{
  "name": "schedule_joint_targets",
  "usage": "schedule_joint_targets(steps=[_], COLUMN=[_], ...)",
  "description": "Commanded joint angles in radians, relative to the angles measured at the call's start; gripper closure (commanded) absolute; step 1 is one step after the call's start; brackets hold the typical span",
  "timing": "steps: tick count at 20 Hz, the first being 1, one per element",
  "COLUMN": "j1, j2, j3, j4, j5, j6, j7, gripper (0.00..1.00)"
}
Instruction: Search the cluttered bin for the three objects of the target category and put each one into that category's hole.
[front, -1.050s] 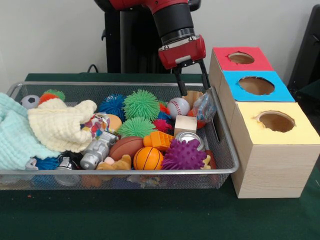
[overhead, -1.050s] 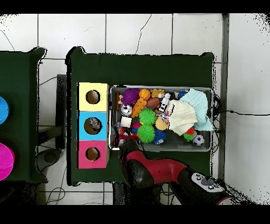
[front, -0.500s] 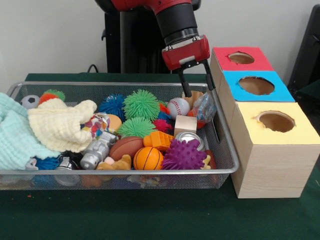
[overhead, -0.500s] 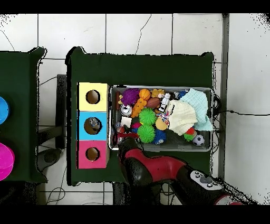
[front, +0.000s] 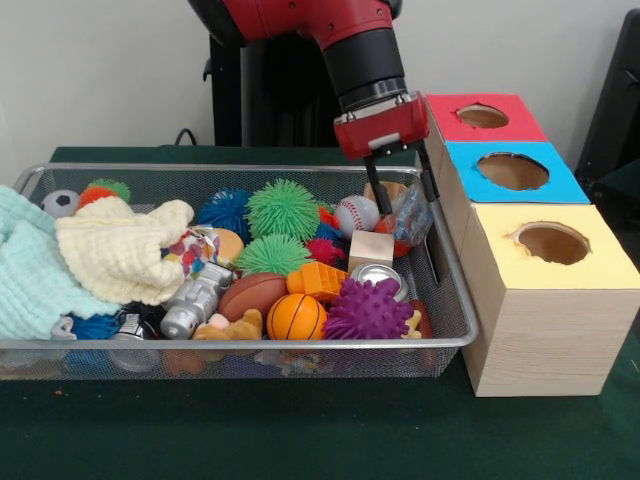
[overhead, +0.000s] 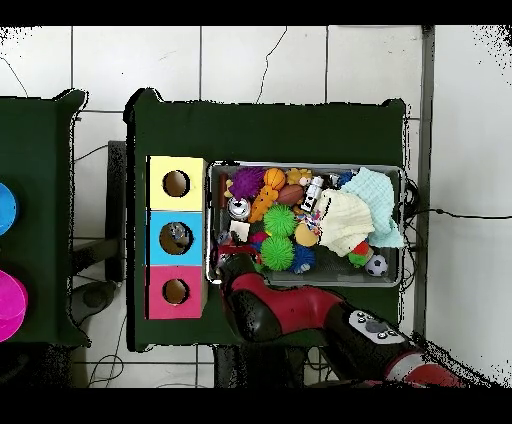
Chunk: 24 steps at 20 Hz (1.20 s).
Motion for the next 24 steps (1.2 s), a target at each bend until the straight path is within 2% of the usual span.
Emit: schedule_joint_targets(steps=[1,7,12,24], j1=[0.003,0.008,0.002,-0.014], j2=[0.068,0.075,0.092,0.079], j3=[-0.033,-0.045,-0.043,-0.01], j4=[-0.181,-0.187,-0.186,-0.121], j5=[-0.022,-0.016,-0.013,0.016], j6=[-0.061,-0.04,0.019,0.122], j7=[0.103,0.103,0.104,0.128], gripper=[0.0,0.0,0.0,0.0])
